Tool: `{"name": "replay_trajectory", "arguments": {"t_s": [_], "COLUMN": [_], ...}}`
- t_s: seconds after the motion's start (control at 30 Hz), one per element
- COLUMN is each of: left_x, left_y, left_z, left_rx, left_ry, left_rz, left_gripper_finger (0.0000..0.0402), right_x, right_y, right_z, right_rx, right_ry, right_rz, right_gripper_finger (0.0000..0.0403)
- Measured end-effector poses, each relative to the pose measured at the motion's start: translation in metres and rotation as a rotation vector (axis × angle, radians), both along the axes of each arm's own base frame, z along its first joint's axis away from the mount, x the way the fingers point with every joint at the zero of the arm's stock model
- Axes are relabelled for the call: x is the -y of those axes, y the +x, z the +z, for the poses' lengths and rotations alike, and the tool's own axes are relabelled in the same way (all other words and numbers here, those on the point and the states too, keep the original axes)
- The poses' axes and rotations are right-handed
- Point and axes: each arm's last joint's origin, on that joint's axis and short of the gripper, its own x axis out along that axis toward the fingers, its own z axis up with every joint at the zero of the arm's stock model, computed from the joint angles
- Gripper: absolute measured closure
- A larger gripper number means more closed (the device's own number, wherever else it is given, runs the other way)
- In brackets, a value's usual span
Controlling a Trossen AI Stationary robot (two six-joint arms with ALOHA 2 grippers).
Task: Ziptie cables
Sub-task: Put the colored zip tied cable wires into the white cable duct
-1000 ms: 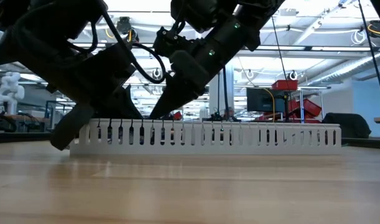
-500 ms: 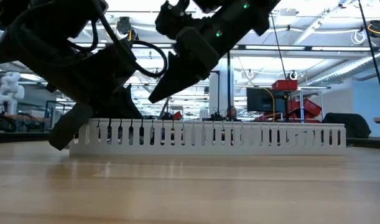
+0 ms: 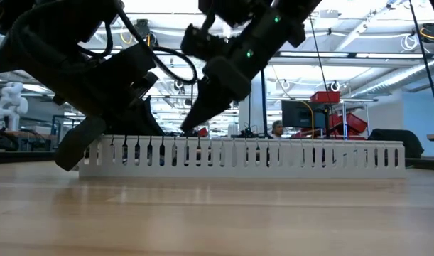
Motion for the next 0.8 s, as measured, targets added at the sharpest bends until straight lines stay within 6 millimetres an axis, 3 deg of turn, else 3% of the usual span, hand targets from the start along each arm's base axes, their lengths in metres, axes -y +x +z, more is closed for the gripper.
{"name": "replay_trajectory", "arguments": {"t_s": [0.3, 0.53, 0.8], "left_x": [0.001, 0.002, -0.001], "left_y": [0.001, 0.002, 0.003], "left_z": [0.000, 0.001, 0.001], "left_rx": [0.003, 0.005, 0.015], "left_ry": [-0.026, -0.044, -0.036], "left_rz": [-0.018, -0.030, -0.001], "left_gripper_finger": [0.0398, 0.0398, 0.0398], "right_x": [0.003, 0.002, -0.004], "right_y": [0.011, 0.013, 0.002], "right_z": [-0.025, -0.026, -0.036], "right_rx": [0.010, 0.031, -0.117], "right_ry": [0.022, 0.035, 0.045], "right_rz": [0.038, 0.054, 0.037], "right_gripper_finger": [0.0403, 0.0403, 0.0403]}}
